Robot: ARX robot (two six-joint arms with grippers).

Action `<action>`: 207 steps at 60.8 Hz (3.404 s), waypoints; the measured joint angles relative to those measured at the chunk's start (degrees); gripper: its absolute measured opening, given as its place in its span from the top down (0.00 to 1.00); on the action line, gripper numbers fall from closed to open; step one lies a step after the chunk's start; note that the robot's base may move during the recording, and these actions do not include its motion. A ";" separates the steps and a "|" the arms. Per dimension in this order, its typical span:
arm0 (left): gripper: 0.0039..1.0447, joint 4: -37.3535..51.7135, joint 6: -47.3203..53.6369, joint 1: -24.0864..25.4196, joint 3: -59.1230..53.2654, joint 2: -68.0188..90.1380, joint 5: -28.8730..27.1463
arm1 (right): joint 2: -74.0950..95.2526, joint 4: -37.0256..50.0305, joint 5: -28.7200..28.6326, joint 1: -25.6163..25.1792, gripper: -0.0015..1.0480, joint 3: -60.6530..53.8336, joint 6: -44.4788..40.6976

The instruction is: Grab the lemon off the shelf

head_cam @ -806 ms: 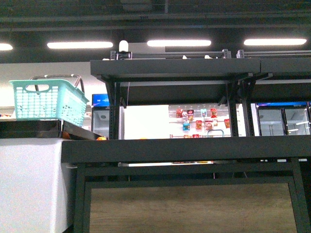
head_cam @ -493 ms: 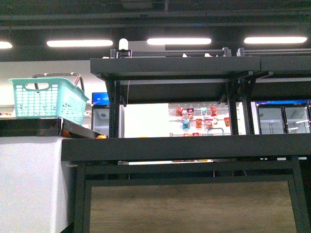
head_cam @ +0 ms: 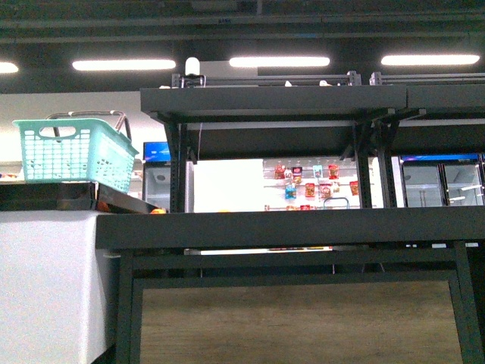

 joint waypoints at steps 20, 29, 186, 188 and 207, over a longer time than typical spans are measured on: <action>0.07 0.00 0.00 0.00 0.00 0.00 -0.02 | -0.02 0.00 0.00 0.00 0.07 0.00 0.00; 0.07 0.00 0.00 0.00 0.00 0.00 -0.02 | -0.02 0.00 -0.11 0.00 0.07 0.00 0.00; 0.07 0.00 0.00 0.00 0.00 -0.02 -0.02 | 0.00 0.00 -0.02 0.00 0.07 0.00 0.00; 0.07 0.00 0.00 0.00 0.00 -0.02 -0.02 | 0.00 0.00 0.00 0.00 0.07 0.00 0.00; 0.07 0.00 0.00 0.00 0.00 -0.02 -0.02 | 0.00 0.00 0.02 0.00 0.07 0.00 0.02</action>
